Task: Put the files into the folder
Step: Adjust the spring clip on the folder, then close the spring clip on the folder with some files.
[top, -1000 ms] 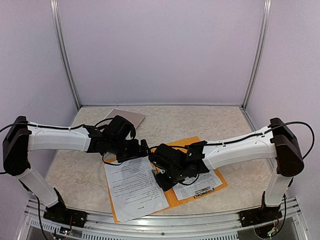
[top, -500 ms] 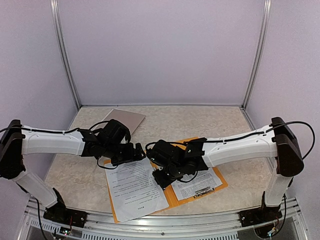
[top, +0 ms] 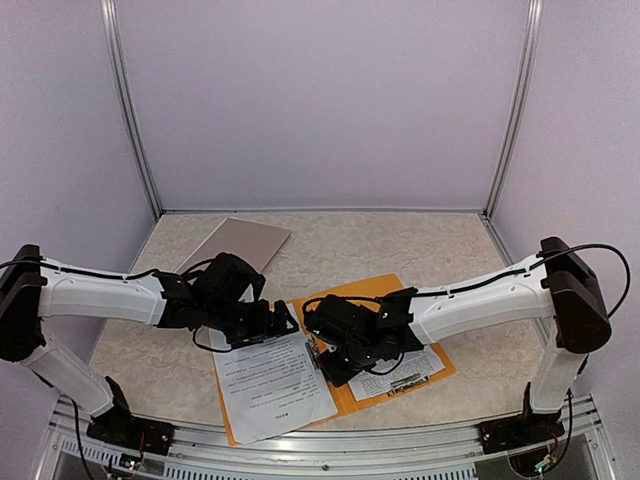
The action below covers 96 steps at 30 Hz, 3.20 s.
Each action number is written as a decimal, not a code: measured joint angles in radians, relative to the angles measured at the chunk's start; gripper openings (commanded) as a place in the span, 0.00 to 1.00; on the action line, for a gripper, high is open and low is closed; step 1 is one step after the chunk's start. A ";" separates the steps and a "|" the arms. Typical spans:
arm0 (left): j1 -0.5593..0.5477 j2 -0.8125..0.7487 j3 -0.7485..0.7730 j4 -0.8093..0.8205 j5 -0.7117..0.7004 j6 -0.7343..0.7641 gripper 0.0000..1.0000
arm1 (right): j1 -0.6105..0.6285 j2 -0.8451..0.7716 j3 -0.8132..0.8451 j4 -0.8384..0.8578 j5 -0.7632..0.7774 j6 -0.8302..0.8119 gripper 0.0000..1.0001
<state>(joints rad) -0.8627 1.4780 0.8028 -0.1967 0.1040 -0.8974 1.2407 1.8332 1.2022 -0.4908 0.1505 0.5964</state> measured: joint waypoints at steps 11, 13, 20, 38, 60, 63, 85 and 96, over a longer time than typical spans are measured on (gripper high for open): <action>-0.035 0.010 -0.058 0.050 0.033 -0.069 0.96 | 0.000 -0.014 -0.029 0.036 -0.027 0.008 0.26; -0.037 0.022 -0.059 0.059 0.039 -0.073 0.96 | 0.000 -0.019 -0.034 0.038 -0.028 0.010 0.26; -0.038 0.070 -0.065 0.085 0.046 -0.088 0.96 | 0.000 -0.040 -0.056 0.058 -0.038 0.011 0.29; -0.038 0.085 -0.088 0.143 0.046 -0.101 0.96 | 0.000 -0.017 -0.082 0.122 -0.068 0.007 0.33; -0.038 0.080 -0.102 0.167 0.046 -0.105 0.96 | 0.000 0.052 -0.063 0.126 -0.056 -0.006 0.24; -0.038 0.079 -0.103 0.167 0.046 -0.105 0.96 | 0.000 0.056 -0.055 0.125 -0.053 -0.008 0.19; -0.037 0.077 -0.107 0.172 0.046 -0.105 0.96 | 0.000 0.059 0.030 0.003 -0.025 -0.028 0.15; -0.037 0.077 -0.109 0.174 0.046 -0.105 0.96 | 0.000 0.059 0.068 -0.037 -0.007 -0.040 0.16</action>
<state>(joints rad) -0.9001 1.5547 0.6941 -0.0231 0.1497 -1.0027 1.2407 1.8923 1.2701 -0.5274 0.1436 0.5568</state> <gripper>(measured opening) 0.961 0.157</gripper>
